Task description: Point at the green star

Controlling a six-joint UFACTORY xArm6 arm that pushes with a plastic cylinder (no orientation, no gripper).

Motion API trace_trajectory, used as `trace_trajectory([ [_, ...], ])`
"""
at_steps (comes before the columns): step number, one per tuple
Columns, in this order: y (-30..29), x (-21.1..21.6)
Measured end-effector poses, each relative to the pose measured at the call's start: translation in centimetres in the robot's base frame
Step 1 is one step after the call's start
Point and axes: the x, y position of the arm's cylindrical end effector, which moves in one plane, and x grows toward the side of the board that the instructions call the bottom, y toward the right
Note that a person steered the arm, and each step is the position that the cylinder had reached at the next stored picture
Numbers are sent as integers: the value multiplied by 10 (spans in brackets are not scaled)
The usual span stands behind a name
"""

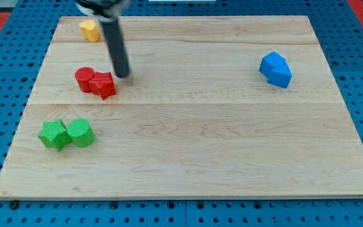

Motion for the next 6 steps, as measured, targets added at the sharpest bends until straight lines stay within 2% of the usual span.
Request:
trace_trajectory([
  [1,-12,96],
  [2,-61,189],
  [3,-157,224],
  [4,-216,212],
  [6,-178,142],
])
